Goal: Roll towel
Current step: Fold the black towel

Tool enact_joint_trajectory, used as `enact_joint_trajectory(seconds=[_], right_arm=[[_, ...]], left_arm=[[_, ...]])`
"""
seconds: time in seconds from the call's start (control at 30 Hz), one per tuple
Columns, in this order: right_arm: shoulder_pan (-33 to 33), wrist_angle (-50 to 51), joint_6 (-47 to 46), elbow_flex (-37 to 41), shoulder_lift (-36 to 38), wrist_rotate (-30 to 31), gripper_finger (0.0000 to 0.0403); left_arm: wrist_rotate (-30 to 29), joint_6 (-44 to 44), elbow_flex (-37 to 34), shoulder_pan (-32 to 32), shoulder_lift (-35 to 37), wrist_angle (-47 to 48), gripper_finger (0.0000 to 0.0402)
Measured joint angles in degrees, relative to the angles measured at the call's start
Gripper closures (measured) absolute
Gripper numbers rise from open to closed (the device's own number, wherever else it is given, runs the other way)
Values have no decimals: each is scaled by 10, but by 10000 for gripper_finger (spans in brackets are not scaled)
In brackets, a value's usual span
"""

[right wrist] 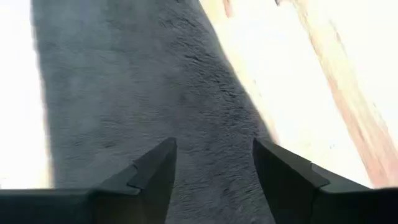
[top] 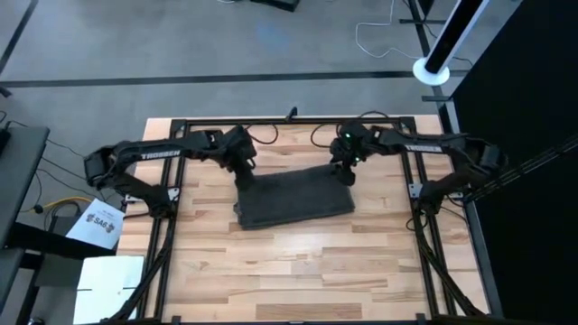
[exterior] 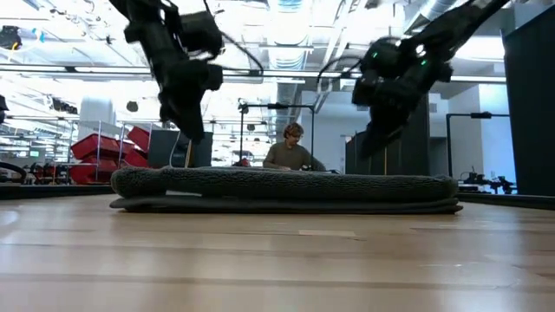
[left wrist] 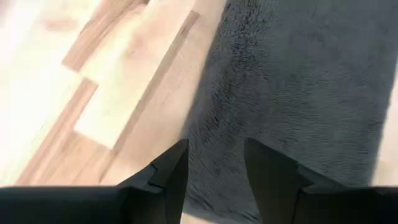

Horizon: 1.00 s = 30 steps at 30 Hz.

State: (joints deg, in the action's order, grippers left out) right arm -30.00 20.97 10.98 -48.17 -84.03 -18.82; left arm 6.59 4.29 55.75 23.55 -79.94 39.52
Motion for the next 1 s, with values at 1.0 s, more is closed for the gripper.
enact_joint_trajectory(seconds=[1.0], right_arm=[[-23, 125, 55, -93, -63, 90, 215]], left_arm=[[49, 96, -1, -2, -55, 70, 307]])
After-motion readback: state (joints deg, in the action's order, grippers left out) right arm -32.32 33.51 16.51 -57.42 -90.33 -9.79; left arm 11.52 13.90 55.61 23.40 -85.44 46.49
